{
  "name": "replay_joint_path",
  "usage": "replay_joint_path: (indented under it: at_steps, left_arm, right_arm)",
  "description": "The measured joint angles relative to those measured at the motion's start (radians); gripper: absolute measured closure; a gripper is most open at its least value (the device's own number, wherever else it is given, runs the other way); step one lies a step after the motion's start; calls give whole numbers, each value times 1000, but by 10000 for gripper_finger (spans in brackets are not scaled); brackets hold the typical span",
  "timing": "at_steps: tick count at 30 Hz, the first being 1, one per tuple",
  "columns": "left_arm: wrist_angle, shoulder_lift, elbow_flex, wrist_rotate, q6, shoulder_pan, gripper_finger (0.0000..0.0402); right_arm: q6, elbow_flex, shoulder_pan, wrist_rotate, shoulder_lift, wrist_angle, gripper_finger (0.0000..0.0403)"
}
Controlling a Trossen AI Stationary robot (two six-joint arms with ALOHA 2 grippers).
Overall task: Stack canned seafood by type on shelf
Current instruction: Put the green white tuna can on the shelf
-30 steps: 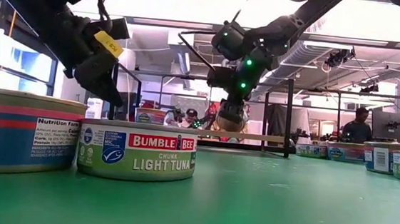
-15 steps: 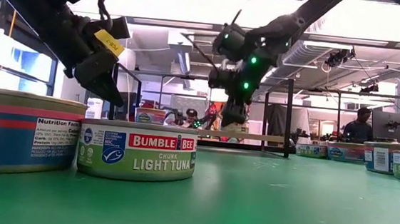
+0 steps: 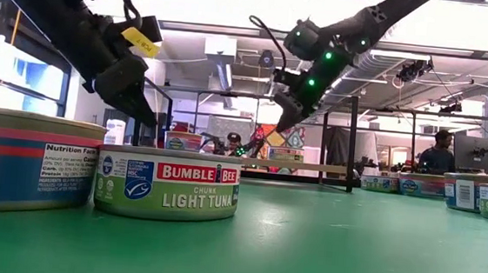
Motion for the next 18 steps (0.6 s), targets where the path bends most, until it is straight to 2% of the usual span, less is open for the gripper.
replay_joint_path:
  at_steps: [3, 5, 18]
  left_arm:
    - [17, 0, 0, 0, 21, 0, 402]
    - [22, 0, 0, 0, 24, 1, 402]
    - [36, 0, 0, 45, 43, 1, 402]
  right_arm:
    - [-1, 0, -5, -3, 10, 6, 382]
    - [-4, 0, -5, -8, 12, 33, 397]
    - [-2, 0, -30, -86, 36, 59, 402]
